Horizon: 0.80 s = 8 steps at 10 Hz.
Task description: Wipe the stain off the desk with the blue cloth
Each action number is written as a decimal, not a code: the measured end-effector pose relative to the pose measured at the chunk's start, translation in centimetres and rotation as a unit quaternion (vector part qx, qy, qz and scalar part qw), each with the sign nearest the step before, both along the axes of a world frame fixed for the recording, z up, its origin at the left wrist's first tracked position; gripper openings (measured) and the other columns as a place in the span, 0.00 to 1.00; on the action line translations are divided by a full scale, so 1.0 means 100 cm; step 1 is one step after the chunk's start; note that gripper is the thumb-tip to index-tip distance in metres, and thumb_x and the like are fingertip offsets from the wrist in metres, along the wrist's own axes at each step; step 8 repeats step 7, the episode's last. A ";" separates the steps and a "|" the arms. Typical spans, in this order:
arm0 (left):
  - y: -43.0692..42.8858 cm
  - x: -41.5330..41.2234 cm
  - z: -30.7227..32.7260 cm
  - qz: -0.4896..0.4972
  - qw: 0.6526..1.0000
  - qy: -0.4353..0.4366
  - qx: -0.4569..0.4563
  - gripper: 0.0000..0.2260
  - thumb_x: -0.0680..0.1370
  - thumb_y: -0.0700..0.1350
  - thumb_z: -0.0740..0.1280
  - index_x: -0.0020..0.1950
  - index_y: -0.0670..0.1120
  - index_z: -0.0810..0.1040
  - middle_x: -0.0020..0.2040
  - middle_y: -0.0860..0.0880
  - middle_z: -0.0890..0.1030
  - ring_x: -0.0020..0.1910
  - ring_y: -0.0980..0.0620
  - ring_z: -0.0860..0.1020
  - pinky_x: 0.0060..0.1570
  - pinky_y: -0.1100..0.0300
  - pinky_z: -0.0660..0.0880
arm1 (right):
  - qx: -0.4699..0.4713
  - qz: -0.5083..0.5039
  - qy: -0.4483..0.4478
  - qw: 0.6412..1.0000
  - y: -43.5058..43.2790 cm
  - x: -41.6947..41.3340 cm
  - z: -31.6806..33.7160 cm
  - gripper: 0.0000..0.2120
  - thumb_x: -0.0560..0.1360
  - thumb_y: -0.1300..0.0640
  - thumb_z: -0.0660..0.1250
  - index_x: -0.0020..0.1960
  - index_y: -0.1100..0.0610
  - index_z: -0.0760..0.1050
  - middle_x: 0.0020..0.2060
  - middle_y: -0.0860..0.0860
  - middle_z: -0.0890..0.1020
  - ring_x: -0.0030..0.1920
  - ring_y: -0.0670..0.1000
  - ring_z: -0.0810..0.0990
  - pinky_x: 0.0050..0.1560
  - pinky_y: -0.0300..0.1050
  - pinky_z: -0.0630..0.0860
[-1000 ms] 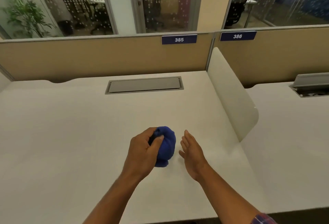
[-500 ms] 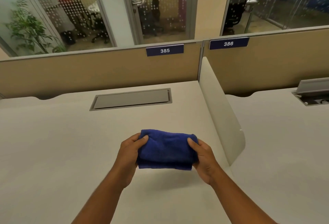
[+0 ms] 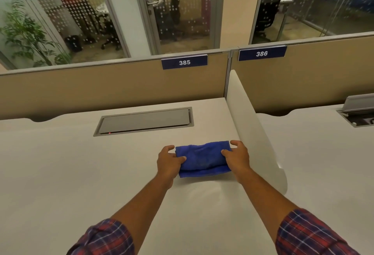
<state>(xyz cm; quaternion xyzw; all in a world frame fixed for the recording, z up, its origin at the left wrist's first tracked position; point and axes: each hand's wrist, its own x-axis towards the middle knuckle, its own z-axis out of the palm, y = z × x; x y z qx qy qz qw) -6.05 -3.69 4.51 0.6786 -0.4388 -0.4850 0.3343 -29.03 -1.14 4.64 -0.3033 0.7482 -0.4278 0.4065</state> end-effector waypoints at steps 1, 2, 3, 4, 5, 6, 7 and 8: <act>-0.023 -0.001 -0.017 -0.006 0.999 -0.039 -0.034 0.28 0.78 0.40 0.76 0.75 0.47 0.70 0.58 0.47 0.82 0.54 0.46 0.82 0.54 0.53 0.82 | -0.020 0.025 0.072 0.997 -0.016 0.002 -0.014 0.25 0.80 0.62 0.70 0.74 0.55 0.68 0.67 0.58 0.79 0.62 0.58 0.80 0.59 0.49 0.79; -0.032 0.000 -0.027 -0.027 0.996 -0.069 -0.052 0.26 0.78 0.41 0.76 0.73 0.46 0.71 0.59 0.45 0.83 0.54 0.47 0.82 0.54 0.54 0.81 | -0.022 0.043 0.114 0.992 -0.018 0.004 -0.023 0.24 0.80 0.62 0.69 0.74 0.57 0.68 0.66 0.59 0.80 0.64 0.60 0.80 0.61 0.50 0.78; -0.035 0.002 -0.035 -0.080 0.987 -0.124 -0.065 0.25 0.79 0.42 0.75 0.73 0.45 0.71 0.62 0.43 0.82 0.58 0.44 0.82 0.57 0.53 0.81 | -0.007 0.080 0.200 0.977 -0.017 0.006 -0.031 0.23 0.81 0.62 0.68 0.74 0.58 0.68 0.66 0.59 0.79 0.63 0.60 0.80 0.62 0.52 0.79; -0.032 0.007 -0.046 -0.172 0.941 -0.270 -0.107 0.26 0.81 0.48 0.71 0.77 0.46 0.68 0.72 0.44 0.75 0.70 0.43 0.76 0.68 0.50 0.75 | 0.024 0.133 0.400 0.906 -0.011 0.009 -0.043 0.20 0.82 0.56 0.64 0.73 0.57 0.69 0.66 0.57 0.77 0.61 0.57 0.79 0.60 0.51 0.79; -0.029 0.014 -0.045 -0.251 0.850 -0.436 -0.154 0.29 0.85 0.56 0.62 0.83 0.48 0.60 0.84 0.44 0.63 0.82 0.41 0.62 0.80 0.46 0.60 | 0.034 0.169 0.494 0.853 -0.003 0.012 -0.041 0.24 0.84 0.49 0.60 0.77 0.56 0.66 0.76 0.58 0.71 0.70 0.59 0.75 0.68 0.54 0.74; -0.024 0.019 -0.046 -0.279 0.807 -0.492 -0.170 0.31 0.86 0.60 0.56 0.86 0.48 0.53 0.87 0.43 0.53 0.86 0.40 0.51 0.83 0.44 0.49 | 0.014 0.188 0.538 0.822 0.002 0.014 -0.044 0.28 0.84 0.45 0.58 0.80 0.58 0.62 0.80 0.59 0.66 0.75 0.61 0.70 0.71 0.58 0.70; -0.021 0.026 -0.045 -0.297 0.779 -0.520 -0.187 0.34 0.86 0.63 0.51 0.86 0.47 0.48 0.87 0.42 0.47 0.86 0.40 0.45 0.82 0.43 0.40 | -0.003 0.216 0.556 0.802 0.007 0.016 -0.044 0.33 0.84 0.42 0.57 0.82 0.59 0.56 0.82 0.59 0.61 0.79 0.62 0.64 0.75 0.59 0.66; -0.021 0.026 -0.045 -0.297 0.779 -0.520 -0.187 0.34 0.86 0.63 0.51 0.86 0.47 0.48 0.87 0.42 0.47 0.86 0.40 0.45 0.82 0.43 0.40 | -0.003 0.216 0.556 0.802 0.007 0.016 -0.044 0.33 0.84 0.42 0.57 0.82 0.59 0.56 0.82 0.59 0.61 0.79 0.62 0.64 0.75 0.59 0.66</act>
